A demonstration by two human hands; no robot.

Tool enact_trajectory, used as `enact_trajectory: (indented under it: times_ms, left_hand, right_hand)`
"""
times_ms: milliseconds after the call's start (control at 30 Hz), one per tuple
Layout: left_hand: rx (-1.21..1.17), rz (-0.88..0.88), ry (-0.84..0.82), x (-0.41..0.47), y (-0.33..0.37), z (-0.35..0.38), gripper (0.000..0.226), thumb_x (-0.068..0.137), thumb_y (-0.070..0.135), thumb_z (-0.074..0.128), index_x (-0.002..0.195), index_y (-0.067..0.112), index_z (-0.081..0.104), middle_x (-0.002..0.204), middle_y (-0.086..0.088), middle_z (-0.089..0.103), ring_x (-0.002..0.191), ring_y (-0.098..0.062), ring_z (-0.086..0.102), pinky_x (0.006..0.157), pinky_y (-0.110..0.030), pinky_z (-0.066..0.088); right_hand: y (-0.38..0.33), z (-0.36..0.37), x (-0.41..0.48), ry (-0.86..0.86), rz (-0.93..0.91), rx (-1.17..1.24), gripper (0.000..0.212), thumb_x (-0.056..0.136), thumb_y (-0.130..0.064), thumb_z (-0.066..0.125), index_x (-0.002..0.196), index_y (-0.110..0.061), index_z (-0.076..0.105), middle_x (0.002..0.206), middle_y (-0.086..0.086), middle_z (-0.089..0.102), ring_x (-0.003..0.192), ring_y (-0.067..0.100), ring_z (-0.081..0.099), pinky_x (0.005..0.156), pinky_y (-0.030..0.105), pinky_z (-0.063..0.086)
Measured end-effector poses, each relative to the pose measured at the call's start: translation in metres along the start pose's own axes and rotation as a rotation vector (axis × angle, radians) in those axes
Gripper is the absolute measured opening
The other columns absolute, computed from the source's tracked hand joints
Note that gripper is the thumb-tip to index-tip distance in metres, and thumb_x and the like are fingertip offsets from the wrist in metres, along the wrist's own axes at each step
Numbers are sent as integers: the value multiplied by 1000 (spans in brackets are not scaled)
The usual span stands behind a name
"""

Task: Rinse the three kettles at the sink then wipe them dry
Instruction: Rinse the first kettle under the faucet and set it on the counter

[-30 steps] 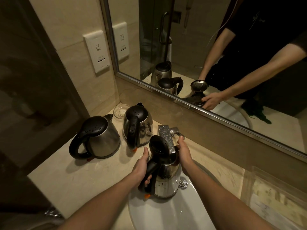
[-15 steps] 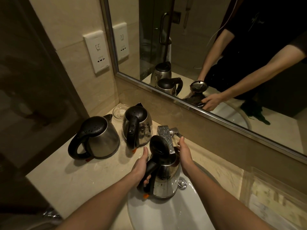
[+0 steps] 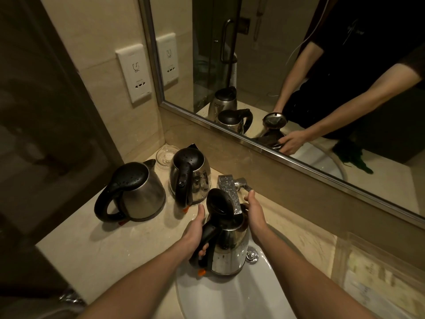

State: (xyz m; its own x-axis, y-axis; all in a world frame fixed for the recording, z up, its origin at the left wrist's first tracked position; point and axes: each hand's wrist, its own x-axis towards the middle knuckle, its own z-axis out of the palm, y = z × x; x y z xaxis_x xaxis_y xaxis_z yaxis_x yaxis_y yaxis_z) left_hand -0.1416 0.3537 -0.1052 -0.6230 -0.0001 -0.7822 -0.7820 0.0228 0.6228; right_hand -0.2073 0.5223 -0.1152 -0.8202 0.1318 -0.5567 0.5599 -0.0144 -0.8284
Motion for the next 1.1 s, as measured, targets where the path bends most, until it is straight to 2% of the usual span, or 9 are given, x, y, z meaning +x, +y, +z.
enact_trajectory:
  times_ms: [100,167,333,433,567,767,900,967,1100]
  left_hand:
    - [7,2,-16,0,-1,0,90,84,88,17,80,11,65,48,-9,47,37,-19,44,43,-24,38]
    - [13,5,-22,1,-1,-1,90,84,88,17,85,12,65,48,-9,47,37,-19,44,43,-24,39]
    - [18,2,-28,1,-3,-2,87,84,88,17,86,14,62,49,-8,48,37,-19,45,43,-24,39]
    - [24,5,-30,0,-5,-1,90,84,88,16,79,11,63,49,-9,47,38,-19,44,43,-24,39]
    - [23,9,-26,-1,-3,-2,91,85,87,17,78,8,62,49,-9,48,38,-19,44,43,-24,38]
    - [16,15,-32,-1,-2,-3,90,84,87,18,77,8,61,48,-8,47,37,-19,44,43,-25,38]
    - [6,19,-57,-1,-2,-3,92,84,87,18,77,7,62,48,-9,46,36,-19,43,43,-24,37]
    - [8,18,-59,-2,-2,-2,92,85,87,17,79,8,63,49,-9,46,37,-19,43,42,-24,37]
    - [15,22,-51,-3,-1,-2,92,85,87,17,77,8,62,49,-9,47,37,-19,44,43,-25,38]
  right_hand:
    - [2,-2,2,-9,-3,17,85,84,-80,30,147,-25,46,148,9,49,134,31,47,113,56,35]
    - [4,-2,3,-16,-1,19,83,87,-79,29,148,-25,44,150,9,47,136,31,45,113,56,34]
    - [8,-1,2,-2,10,24,95,75,-88,30,147,-27,46,150,8,48,137,31,45,114,58,33]
    - [11,-1,3,1,13,29,110,59,-96,32,146,-29,47,150,6,48,138,30,44,115,58,32]
    - [11,-1,4,0,1,36,115,54,-98,34,145,-29,48,149,5,49,138,28,44,115,56,32]
    - [3,1,0,-13,8,43,87,82,-82,32,145,-25,47,147,7,50,134,31,47,112,55,37]
    - [1,1,-2,-6,8,24,91,77,-83,31,145,-24,48,148,8,49,135,30,46,113,55,35]
    - [-1,0,-3,-2,8,31,81,86,-78,31,143,-23,50,144,9,52,130,30,50,108,53,40]
    - [-1,-2,0,-6,13,30,67,98,-68,29,141,-22,51,137,9,55,122,29,53,87,43,47]
